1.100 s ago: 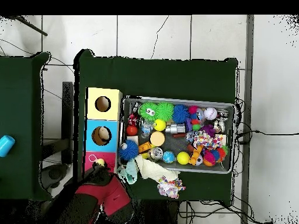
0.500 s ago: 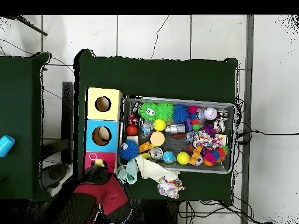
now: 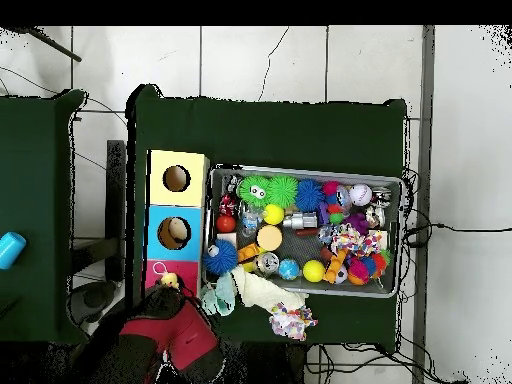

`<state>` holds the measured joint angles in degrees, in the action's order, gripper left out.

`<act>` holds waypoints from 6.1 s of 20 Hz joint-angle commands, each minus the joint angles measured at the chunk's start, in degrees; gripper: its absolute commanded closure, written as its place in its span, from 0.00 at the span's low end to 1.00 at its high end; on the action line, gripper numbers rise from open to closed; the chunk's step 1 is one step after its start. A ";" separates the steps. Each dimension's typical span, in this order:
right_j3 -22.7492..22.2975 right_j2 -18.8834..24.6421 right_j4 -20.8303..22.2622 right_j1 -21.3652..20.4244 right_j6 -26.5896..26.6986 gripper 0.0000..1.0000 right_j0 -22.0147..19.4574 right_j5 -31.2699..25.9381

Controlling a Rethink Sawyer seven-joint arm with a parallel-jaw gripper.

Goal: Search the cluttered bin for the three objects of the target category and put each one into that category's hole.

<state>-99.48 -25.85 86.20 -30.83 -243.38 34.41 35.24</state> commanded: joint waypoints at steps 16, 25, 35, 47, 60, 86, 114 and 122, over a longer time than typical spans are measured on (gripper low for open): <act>4.09 -21.82 4.53 10.82 -27.10 0.00 13.62 30.17; 5.25 -23.79 2.75 13.31 -26.95 0.00 14.14 31.57; 5.75 -25.53 2.90 15.56 -26.79 1.00 14.71 29.70; 6.78 -25.99 -0.17 17.52 -26.97 1.00 13.17 30.26; 6.49 -23.47 -4.89 15.49 -27.17 1.00 13.69 27.84; 9.25 -17.80 -8.15 14.17 -24.25 1.00 12.11 17.54; 9.61 -12.09 -5.91 11.14 -24.02 1.00 10.32 11.36; 8.99 -11.78 -6.07 9.33 -27.02 1.00 10.86 11.85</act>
<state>-94.28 -47.57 82.23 -20.26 -249.13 46.44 48.70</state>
